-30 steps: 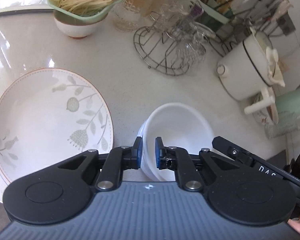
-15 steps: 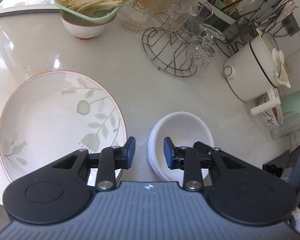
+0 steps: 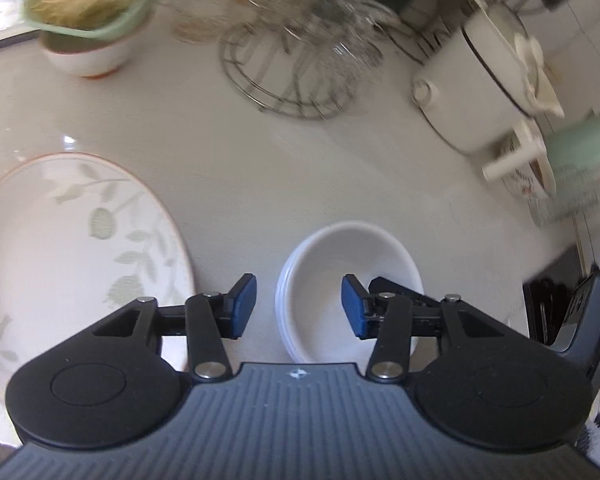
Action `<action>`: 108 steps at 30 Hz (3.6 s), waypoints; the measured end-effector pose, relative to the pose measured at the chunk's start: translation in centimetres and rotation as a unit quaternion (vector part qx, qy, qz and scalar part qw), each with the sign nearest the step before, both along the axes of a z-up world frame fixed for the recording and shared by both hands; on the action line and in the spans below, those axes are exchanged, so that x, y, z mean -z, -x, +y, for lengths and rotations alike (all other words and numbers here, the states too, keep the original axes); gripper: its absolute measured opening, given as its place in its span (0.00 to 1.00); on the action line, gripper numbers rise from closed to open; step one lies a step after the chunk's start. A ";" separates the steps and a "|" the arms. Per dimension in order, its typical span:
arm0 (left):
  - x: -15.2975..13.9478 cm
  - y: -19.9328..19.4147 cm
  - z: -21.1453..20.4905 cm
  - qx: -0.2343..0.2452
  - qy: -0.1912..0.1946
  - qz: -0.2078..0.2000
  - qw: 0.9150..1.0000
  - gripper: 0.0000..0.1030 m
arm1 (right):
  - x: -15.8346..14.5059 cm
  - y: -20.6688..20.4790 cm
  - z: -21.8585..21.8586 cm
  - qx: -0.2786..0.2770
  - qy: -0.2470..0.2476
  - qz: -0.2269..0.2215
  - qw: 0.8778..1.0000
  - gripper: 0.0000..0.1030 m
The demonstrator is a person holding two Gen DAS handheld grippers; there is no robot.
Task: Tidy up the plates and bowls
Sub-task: 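Close both grippers on the rim of the nested bowl stack, then lift the bowl stack and carry it over the leaf-pattern plate stack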
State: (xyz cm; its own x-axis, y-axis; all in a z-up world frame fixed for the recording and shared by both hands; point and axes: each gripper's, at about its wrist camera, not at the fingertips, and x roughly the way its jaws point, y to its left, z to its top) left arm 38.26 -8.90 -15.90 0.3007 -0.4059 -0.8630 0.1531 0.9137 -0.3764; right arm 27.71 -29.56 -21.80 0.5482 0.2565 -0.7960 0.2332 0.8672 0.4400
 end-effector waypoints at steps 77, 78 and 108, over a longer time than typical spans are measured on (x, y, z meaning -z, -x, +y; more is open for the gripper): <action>-7.3 6.9 0.5 -0.034 -0.011 -0.002 0.999 0.16 | -10.6 7.4 1.6 -0.012 0.009 -0.071 0.997 0.15; -7.4 6.8 1.0 -0.036 -0.010 -0.003 0.999 0.16 | -10.8 7.1 2.0 -0.015 0.011 -0.073 0.997 0.15; -2.4 -1.4 16.4 -0.019 0.034 0.055 0.998 0.16 | -9.2 -0.9 16.1 -0.042 0.058 -0.014 0.997 0.16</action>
State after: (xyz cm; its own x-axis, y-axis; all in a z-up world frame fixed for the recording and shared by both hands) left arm 39.65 7.47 -13.47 0.2220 -0.4542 -0.8628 0.0734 0.8902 -0.4497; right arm 28.61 -13.42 -12.58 0.5519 0.2094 -0.8072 0.1468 0.9284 0.3412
